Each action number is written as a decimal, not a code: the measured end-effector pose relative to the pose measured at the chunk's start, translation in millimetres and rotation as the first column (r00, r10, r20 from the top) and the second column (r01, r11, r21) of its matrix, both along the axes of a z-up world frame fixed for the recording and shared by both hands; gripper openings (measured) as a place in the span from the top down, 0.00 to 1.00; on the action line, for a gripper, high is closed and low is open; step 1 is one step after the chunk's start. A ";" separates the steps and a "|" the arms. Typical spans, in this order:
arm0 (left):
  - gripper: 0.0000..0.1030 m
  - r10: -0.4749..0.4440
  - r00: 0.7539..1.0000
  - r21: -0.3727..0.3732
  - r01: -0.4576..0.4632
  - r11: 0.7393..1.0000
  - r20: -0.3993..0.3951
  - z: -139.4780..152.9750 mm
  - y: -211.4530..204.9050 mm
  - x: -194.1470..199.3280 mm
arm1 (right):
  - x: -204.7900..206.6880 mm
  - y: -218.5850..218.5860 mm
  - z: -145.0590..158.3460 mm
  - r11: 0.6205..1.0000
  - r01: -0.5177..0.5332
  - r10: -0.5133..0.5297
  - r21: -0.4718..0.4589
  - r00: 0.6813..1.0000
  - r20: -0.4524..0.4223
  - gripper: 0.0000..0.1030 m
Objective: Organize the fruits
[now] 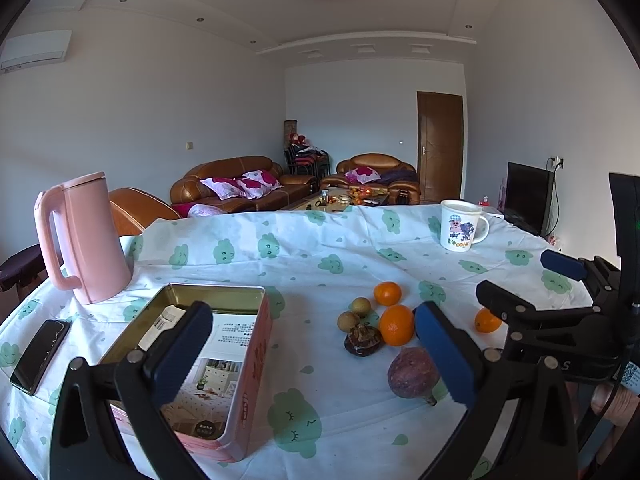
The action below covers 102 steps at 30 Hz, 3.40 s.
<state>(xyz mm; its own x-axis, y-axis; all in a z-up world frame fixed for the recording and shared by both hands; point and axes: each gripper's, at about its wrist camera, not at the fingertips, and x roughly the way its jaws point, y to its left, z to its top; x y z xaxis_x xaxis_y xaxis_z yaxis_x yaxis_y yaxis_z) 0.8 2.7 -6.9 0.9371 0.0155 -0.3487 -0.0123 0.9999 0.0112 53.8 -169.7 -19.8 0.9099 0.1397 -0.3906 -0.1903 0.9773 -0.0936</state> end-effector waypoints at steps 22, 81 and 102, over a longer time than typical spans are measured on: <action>0.00 0.001 1.000 -0.002 -0.001 1.000 -0.003 -3.8 -1.5 1.2 | -0.7 1.6 -2.1 1.000 0.000 0.000 -0.003 1.000 -0.005 0.01; 0.51 -0.210 0.946 -0.082 0.196 0.977 -0.247 -60.3 -40.6 53.3 | -16.7 -30.1 -45.3 0.963 -0.237 0.248 0.124 0.966 -0.079 0.59; 0.51 0.025 0.993 -0.028 -0.029 0.999 -0.117 -26.0 48.3 31.5 | 1.6 70.9 12.6 0.893 -0.447 0.447 0.056 0.894 0.010 0.59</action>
